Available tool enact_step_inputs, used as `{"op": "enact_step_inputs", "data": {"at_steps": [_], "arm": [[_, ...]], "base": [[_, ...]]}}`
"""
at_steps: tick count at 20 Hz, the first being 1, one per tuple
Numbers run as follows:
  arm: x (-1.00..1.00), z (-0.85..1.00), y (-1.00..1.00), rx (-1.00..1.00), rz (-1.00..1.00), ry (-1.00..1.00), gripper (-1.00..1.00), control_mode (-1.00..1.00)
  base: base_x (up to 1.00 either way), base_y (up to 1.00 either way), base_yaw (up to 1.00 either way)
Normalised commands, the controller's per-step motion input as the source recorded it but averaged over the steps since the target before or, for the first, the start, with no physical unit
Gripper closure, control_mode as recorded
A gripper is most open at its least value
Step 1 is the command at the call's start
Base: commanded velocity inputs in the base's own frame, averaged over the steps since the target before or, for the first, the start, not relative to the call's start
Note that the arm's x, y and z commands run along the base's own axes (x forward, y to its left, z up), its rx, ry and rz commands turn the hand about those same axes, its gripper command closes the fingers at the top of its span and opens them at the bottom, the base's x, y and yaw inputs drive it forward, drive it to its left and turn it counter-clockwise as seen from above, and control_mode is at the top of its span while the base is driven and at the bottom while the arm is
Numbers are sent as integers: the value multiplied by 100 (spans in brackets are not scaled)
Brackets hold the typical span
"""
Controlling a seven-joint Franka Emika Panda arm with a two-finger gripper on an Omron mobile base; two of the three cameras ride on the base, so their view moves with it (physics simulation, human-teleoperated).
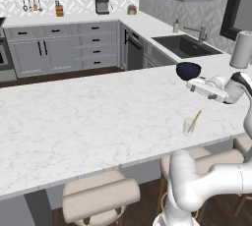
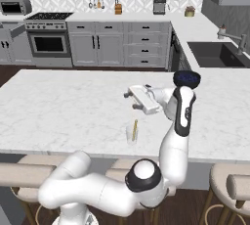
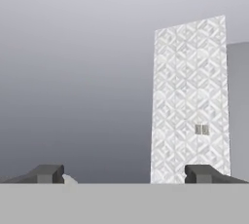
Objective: Take a straw from the drawer in front and place it inside the glass cup on the dining counter.
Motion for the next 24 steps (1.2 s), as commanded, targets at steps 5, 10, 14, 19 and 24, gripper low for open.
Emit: {"op": "enact_step_inputs", "data": {"at_steps": [5, 10, 14, 19, 24], "arm": [[-24, 50, 15, 0, -4, 3, -100, -100], [-16, 8, 31, -7, -4, 10, -100, -100], [-6, 0, 38, -14, -4, 12, -100, -100], [-17, 0, 26, -16, -7, 5, -100, -100], [-27, -6, 19, -22, -11, 2, -100, -100]], "base": [[0, 0, 0], [0, 0, 0], [0, 0, 0], [0, 0, 0], [0, 0, 0]]}}
